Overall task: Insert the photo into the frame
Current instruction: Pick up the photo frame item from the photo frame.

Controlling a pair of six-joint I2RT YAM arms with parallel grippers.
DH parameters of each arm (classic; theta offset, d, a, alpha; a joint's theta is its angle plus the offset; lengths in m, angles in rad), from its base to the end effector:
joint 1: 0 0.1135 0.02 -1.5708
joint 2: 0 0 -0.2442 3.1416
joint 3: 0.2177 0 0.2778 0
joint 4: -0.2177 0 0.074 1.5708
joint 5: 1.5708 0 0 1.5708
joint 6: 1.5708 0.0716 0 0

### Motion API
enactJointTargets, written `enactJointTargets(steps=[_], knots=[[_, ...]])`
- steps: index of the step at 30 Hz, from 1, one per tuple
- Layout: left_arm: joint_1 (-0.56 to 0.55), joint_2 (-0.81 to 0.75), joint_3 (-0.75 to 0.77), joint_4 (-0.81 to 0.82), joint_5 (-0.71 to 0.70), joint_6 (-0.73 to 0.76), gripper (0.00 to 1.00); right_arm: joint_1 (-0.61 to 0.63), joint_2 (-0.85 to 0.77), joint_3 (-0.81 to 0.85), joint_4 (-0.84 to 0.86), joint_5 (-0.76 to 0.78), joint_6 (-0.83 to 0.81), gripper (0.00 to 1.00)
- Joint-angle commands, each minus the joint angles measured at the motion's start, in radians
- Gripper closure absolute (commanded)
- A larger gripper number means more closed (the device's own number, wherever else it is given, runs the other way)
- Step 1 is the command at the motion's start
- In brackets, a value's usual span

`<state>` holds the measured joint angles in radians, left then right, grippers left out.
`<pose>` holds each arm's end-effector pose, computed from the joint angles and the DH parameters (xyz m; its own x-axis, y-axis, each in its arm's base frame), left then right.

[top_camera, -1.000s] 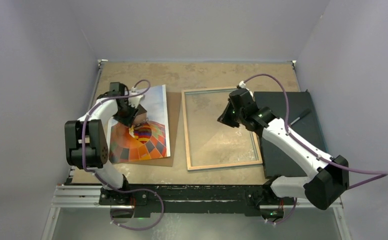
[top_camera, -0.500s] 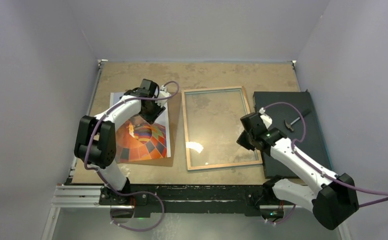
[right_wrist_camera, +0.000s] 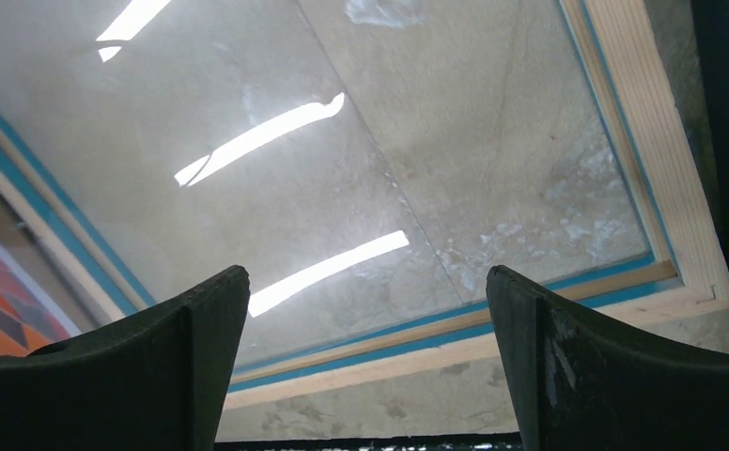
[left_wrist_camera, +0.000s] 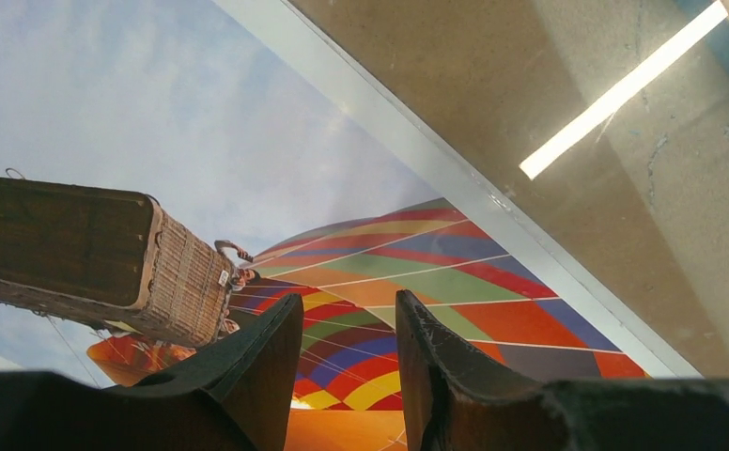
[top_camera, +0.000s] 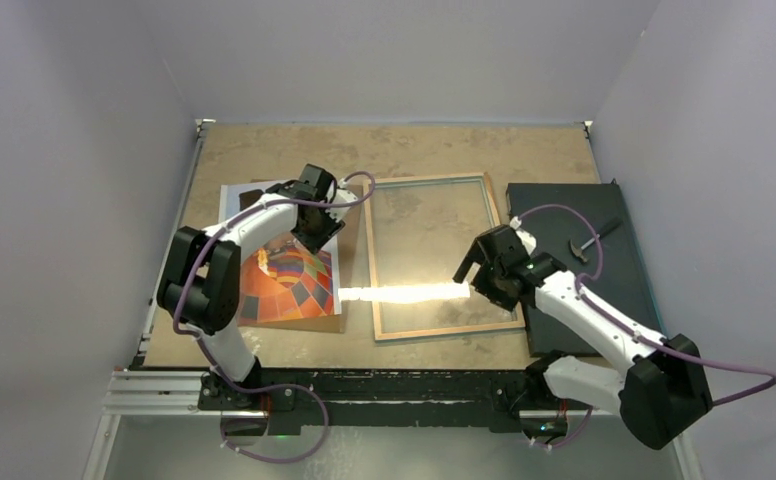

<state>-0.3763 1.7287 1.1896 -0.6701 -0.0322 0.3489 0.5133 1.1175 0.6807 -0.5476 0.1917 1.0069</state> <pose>0.3482 -0.1351 0.1308 -0.6955 0.6422 -0.3222 0.6326 0.7600 0.1492 0.2367 0.1178 0.1525 -0.7176 0.5479 -0.4299 0.4047 0.8304 0.3829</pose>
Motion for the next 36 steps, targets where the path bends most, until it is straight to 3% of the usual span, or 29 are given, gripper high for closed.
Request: enactJointTargets(steps=[1, 8, 14, 25, 36], knots=[[-0.007, 0.014, 0.010, 0.023, -0.016, -0.028, 0.61, -0.030, 0.004, 0.100, 0.061, 0.018, -0.089, 0.01], [-0.008, 0.010, -0.013, 0.034, -0.029, -0.034, 0.62, -0.133, 0.271, 0.234, 0.262, -0.123, -0.306, 0.01], [-0.008, -0.002, -0.046, 0.049, -0.042, -0.036, 0.62, -0.220, 0.447, 0.296, 0.355, -0.254, -0.395, 0.01], [-0.007, 0.034, -0.082, 0.121, -0.033, -0.066, 0.63, -0.298, 0.576, 0.236, 0.519, -0.567, -0.470, 0.01], [-0.009, 0.113, -0.051, 0.172, -0.022, -0.108, 0.66, -0.316, 0.652, 0.184, 0.619, -0.690, -0.445, 0.04]])
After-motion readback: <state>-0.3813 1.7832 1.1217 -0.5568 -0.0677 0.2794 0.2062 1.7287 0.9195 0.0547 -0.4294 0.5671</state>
